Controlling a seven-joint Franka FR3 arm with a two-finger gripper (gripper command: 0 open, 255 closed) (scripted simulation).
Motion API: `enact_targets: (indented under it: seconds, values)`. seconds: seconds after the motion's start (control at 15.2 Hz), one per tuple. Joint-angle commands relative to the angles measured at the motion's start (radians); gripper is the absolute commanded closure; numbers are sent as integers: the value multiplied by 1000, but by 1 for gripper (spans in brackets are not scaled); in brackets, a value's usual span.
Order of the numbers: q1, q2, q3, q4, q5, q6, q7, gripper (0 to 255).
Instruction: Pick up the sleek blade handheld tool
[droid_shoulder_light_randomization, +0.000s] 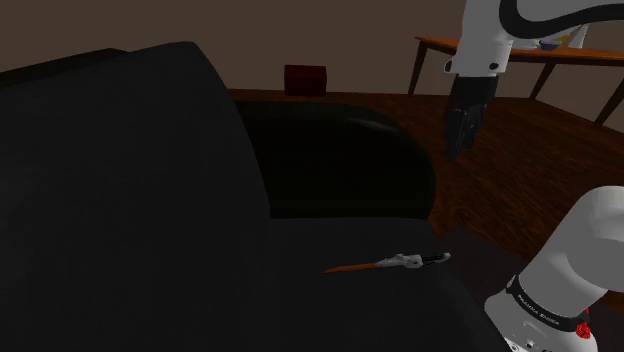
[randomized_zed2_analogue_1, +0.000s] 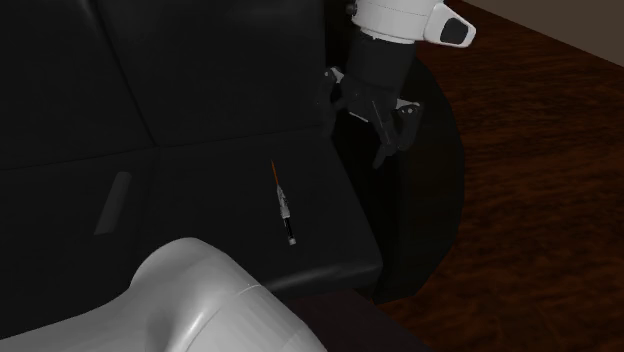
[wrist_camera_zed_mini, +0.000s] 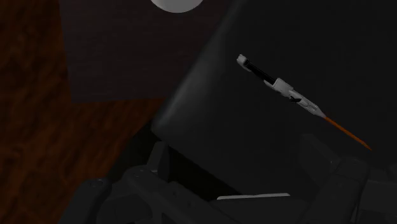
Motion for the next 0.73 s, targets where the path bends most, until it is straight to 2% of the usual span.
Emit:
enact_targets:
  seconds: [0.0, 0.66]
  values:
    - [0, 0, 0, 0, 0, 0, 0, 0]
    - [161, 180, 135, -102, 28, 298, -145, 0]
